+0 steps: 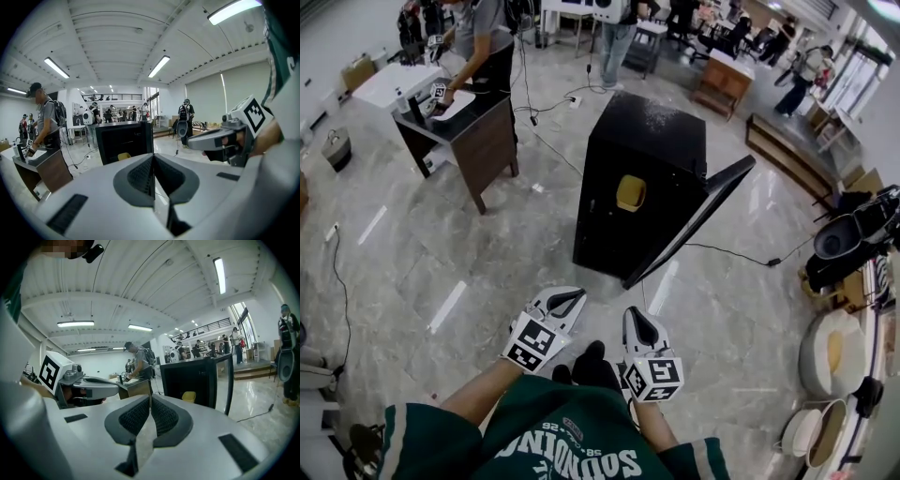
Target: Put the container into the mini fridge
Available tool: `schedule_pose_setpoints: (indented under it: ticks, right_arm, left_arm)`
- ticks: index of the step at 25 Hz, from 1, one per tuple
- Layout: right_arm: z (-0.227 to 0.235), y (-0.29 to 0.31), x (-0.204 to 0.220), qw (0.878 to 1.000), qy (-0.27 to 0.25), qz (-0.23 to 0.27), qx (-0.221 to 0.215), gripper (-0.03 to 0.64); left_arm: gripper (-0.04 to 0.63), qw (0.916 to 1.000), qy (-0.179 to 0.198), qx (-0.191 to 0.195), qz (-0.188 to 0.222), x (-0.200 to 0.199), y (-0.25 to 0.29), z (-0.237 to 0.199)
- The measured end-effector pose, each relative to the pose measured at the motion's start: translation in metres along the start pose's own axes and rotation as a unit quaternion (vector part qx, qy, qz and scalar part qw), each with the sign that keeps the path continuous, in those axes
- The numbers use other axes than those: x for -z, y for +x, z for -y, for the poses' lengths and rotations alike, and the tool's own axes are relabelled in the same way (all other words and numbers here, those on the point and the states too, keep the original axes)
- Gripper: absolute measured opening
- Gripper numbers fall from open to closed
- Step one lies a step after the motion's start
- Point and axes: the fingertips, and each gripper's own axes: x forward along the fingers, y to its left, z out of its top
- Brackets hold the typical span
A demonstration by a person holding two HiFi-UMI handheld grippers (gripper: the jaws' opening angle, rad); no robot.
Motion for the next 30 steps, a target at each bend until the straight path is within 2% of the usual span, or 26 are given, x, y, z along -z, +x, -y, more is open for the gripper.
schedule_pose_setpoints:
  ticks: [5,15,30]
  right_arm:
    - [0.001,0.004,-0.004,1.0,-0.01,0.004,-0.003,0.035]
    - [0.004,0.021,-0.012,0.999,-0.031,0.004,-0.014,0.034]
    - [0.014,0.023,-0.012,1.0,-0.027,0.003,-0.003,0.034]
  left_arm:
    - [0.014,0.9999,0.007,-0.007,0.002,0.001,-0.004,-0.008]
    - [0.014,0.9996,-0.007,-0.025,0.012,-0.002,-0.009,-0.027]
    - [0.014,0.9994,-0.014,-0.029,0.011,-0.001,0.002,-0.036]
